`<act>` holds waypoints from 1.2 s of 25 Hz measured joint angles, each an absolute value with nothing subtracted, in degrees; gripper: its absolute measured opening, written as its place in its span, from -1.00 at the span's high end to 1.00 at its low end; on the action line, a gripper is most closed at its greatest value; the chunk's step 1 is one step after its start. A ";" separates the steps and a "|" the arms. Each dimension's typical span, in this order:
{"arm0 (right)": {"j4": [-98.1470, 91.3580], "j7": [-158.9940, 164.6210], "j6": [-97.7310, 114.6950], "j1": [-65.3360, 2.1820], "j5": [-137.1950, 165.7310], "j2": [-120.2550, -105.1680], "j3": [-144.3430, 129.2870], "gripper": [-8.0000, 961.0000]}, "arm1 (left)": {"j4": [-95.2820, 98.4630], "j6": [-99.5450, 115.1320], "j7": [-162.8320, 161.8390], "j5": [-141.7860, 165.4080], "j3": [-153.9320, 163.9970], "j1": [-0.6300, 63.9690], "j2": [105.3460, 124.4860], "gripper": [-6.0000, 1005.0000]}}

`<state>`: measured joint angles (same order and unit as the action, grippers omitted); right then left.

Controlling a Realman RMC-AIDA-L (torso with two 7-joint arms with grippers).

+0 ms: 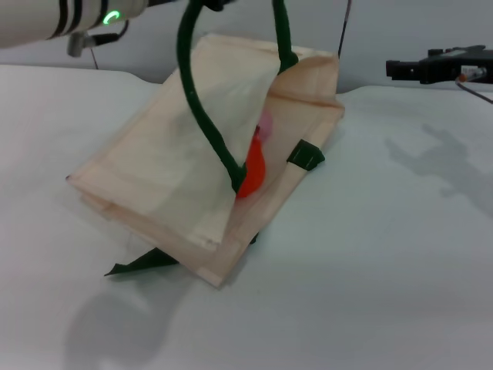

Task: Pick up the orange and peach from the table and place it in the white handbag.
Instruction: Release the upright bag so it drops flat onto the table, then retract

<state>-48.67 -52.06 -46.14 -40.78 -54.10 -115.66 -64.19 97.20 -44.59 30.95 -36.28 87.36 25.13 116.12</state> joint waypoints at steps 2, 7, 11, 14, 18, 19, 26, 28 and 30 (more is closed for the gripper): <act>-48.44 -52.06 -46.21 -40.87 -54.00 -115.66 -64.06 -0.82 | 96.09 -44.73 35.22 -41.50 86.80 25.25 116.06 -0.08; -48.41 -51.85 -46.27 -41.00 -52.78 -115.66 -63.60 -0.82 | 93.09 -47.47 42.92 -50.99 86.01 25.72 116.02 -0.07; -48.36 -51.77 -46.27 -41.05 -52.67 -115.66 -63.53 -0.82 | 90.02 -51.83 47.98 -58.17 84.05 27.04 115.86 -0.06; -47.72 -51.76 -46.26 -41.32 -52.32 -115.66 -63.51 -0.81 | 88.55 -54.69 50.95 -62.02 82.29 27.57 115.86 -0.06; -46.79 -51.74 -46.26 -41.93 -51.23 -115.62 -62.57 -0.81 | 87.91 -55.00 52.81 -64.19 80.87 26.99 116.09 -0.06; -46.78 -51.79 -46.26 -41.94 -51.21 -115.64 -62.34 -0.81 | 87.91 -54.48 52.89 -64.33 80.79 26.69 116.12 -0.06; -51.74 -52.28 -43.94 -38.93 -52.67 -116.53 -62.10 -0.80 | 87.54 -46.10 56.45 -65.40 81.17 23.17 116.33 -0.05; -55.40 -55.37 -40.88 -35.51 -58.05 -116.63 -62.80 -0.80 | 86.33 -43.66 58.71 -67.90 81.25 22.66 116.37 -0.05; -56.19 -57.54 -39.72 -34.40 -60.79 -116.65 -62.88 -0.80 | 84.92 -42.01 60.75 -70.55 81.12 22.51 116.37 -0.05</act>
<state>-56.19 -57.54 -39.72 -34.40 -60.79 -116.65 -62.88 84.92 -42.01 60.75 -70.55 81.12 22.51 116.37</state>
